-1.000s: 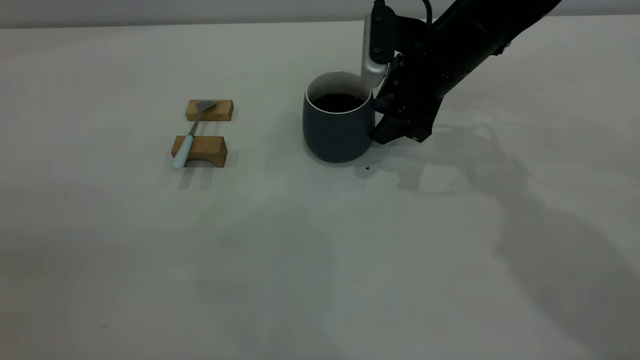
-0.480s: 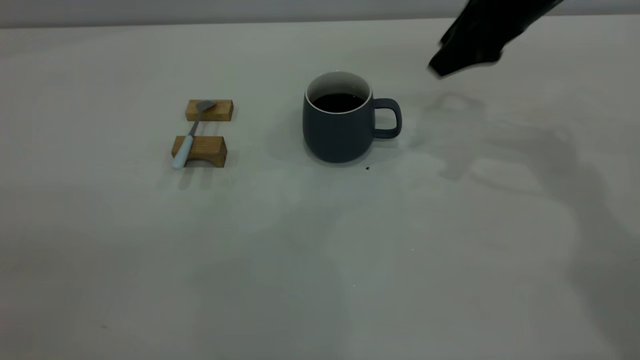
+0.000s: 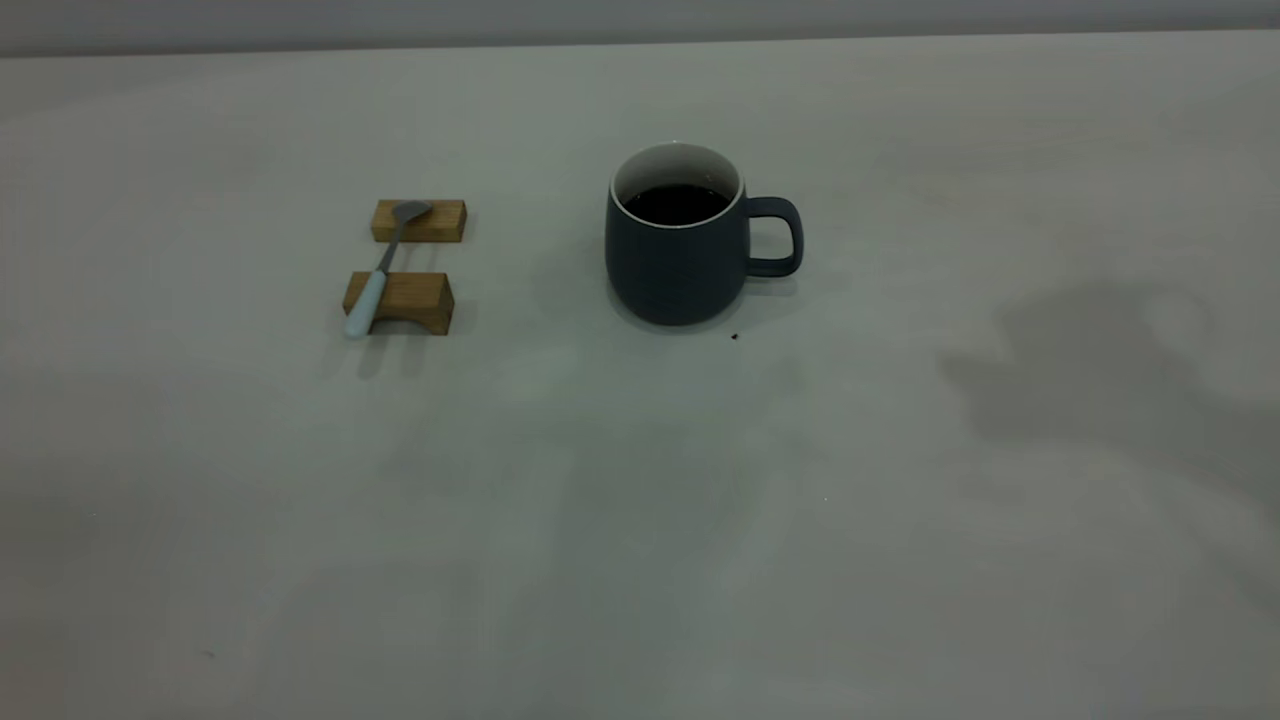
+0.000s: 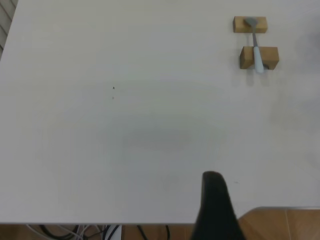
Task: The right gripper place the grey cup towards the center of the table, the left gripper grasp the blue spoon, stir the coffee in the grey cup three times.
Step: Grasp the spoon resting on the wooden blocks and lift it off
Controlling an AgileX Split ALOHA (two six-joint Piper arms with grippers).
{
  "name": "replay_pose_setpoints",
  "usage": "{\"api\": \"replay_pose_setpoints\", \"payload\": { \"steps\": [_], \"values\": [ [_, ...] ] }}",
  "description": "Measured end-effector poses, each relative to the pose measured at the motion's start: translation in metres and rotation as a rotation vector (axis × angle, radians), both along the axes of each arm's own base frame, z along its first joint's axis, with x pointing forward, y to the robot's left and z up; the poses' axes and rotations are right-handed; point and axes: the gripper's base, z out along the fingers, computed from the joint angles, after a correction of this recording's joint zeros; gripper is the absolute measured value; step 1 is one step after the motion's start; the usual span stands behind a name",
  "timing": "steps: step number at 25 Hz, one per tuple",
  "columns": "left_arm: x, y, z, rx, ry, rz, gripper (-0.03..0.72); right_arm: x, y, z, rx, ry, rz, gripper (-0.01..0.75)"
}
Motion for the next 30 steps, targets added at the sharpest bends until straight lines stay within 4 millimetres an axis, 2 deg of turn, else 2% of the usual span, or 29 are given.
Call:
{"api": "replay_pose_setpoints", "payload": {
  "steps": [2,6,10,13,16,20,30],
  "values": [
    [0.0,0.0,0.0,0.0,0.0,0.0,0.585,-0.035,-0.003,0.018,-0.057,0.001,-0.009,0.523],
    [0.0,0.0,0.0,0.0,0.0,0.0,0.585,-0.102,-0.014,0.038,-0.212,0.037,-0.094,0.523],
    [0.0,0.0,0.0,0.0,0.0,0.0,0.585,-0.163,-0.026,0.048,-0.346,-0.01,-0.217,0.523],
    [0.0,0.0,0.0,0.0,0.0,0.0,0.585,-0.199,-0.03,0.045,-0.378,-0.064,-0.294,0.523],
    [0.0,0.0,0.0,0.0,0.0,0.0,0.585,-0.22,-0.03,0.032,-0.376,-0.094,-0.337,0.523],
    [0.0,0.0,0.0,0.0,0.0,0.0,0.585,-0.238,-0.03,0.014,-0.373,-0.126,-0.353,0.523],
    [0.0,0.0,0.0,0.0,0.0,0.0,0.585,-0.276,-0.028,0.018,-0.348,-0.376,-0.403,0.523]
  ]
}}
